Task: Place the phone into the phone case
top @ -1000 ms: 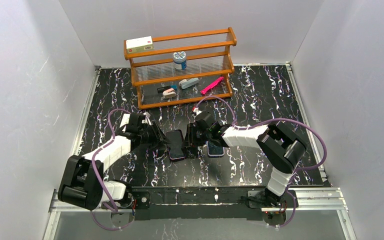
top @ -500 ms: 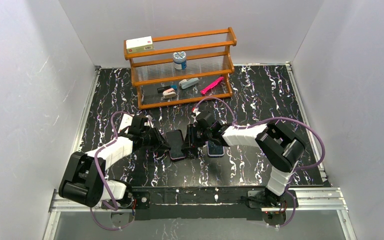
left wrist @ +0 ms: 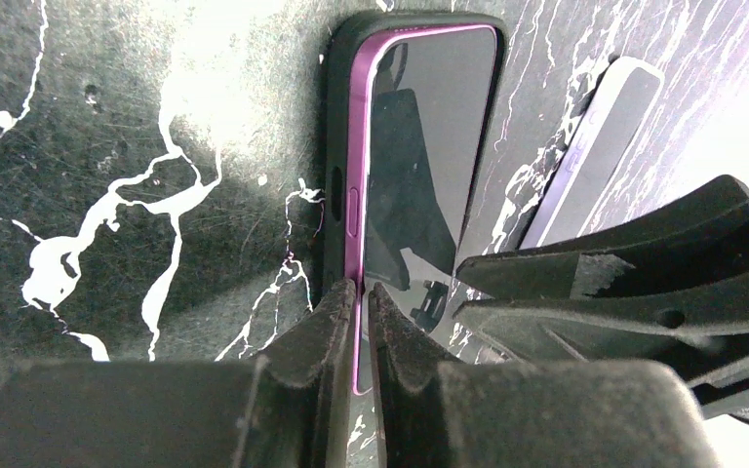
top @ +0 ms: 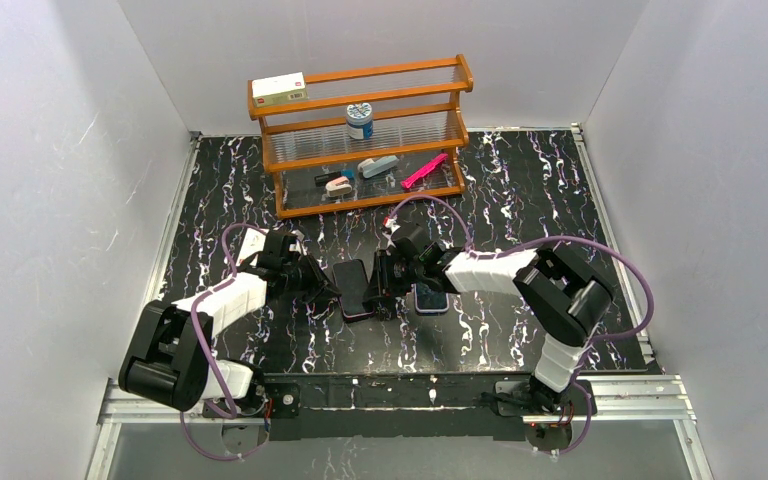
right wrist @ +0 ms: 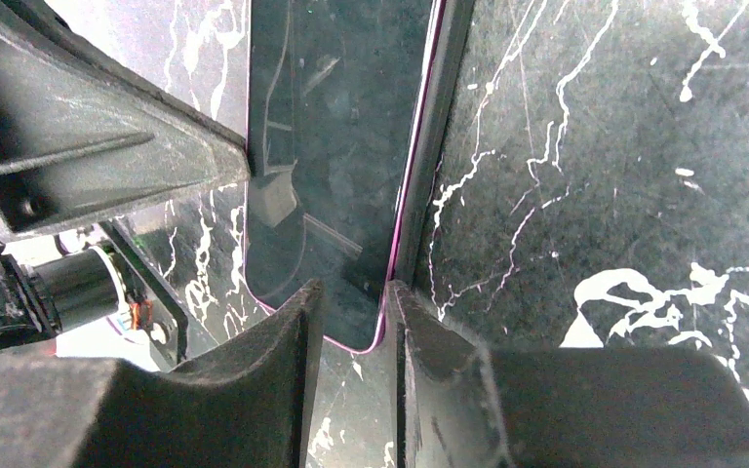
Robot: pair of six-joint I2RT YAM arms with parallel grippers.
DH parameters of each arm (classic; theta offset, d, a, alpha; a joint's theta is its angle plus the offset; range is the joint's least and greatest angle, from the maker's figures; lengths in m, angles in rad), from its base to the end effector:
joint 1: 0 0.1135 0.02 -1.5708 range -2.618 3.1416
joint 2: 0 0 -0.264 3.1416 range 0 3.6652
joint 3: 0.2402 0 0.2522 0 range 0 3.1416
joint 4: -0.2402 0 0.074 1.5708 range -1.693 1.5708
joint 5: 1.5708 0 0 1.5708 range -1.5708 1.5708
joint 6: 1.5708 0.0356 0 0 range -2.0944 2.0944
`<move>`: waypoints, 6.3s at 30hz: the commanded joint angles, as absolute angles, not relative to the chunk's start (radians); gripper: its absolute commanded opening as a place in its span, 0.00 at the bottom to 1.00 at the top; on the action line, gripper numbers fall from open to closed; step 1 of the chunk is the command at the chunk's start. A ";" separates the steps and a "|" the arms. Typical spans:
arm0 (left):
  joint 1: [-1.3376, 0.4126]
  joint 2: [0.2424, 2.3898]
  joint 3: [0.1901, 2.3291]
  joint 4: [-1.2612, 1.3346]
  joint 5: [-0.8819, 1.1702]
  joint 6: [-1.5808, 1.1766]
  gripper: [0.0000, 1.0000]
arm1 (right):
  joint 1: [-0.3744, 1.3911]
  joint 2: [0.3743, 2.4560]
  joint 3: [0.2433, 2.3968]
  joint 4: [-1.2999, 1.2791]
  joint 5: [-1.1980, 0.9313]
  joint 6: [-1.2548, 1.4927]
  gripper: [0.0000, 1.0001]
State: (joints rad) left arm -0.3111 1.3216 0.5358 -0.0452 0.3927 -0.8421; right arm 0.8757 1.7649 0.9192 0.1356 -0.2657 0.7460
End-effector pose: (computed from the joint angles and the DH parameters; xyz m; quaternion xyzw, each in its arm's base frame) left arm 0.2267 -0.0872 0.1595 -0.1719 0.9009 -0.3458 0.1981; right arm 0.2237 0.2828 0.1584 -0.1135 0.8953 0.3827 0.1976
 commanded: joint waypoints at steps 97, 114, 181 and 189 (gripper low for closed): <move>-0.321 1.494 0.674 -0.049 0.425 -0.793 0.08 | 0.774 1.890 1.081 0.091 -0.254 0.688 0.38; -0.371 1.539 0.639 0.052 0.472 -0.878 0.03 | 0.747 1.919 0.960 0.408 -0.503 0.846 0.33; -0.303 1.477 0.494 0.138 0.626 -0.943 0.02 | 0.726 1.825 0.795 0.802 -0.693 1.093 0.53; -0.304 1.475 0.464 0.190 0.629 -0.964 0.03 | 0.726 1.871 0.809 0.756 -0.692 1.067 0.52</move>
State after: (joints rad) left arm -0.2619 1.4532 0.4862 0.1825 0.5591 -0.9440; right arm 0.6788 1.8641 0.7868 0.6945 -0.6056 1.0580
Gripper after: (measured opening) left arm 0.029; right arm 0.523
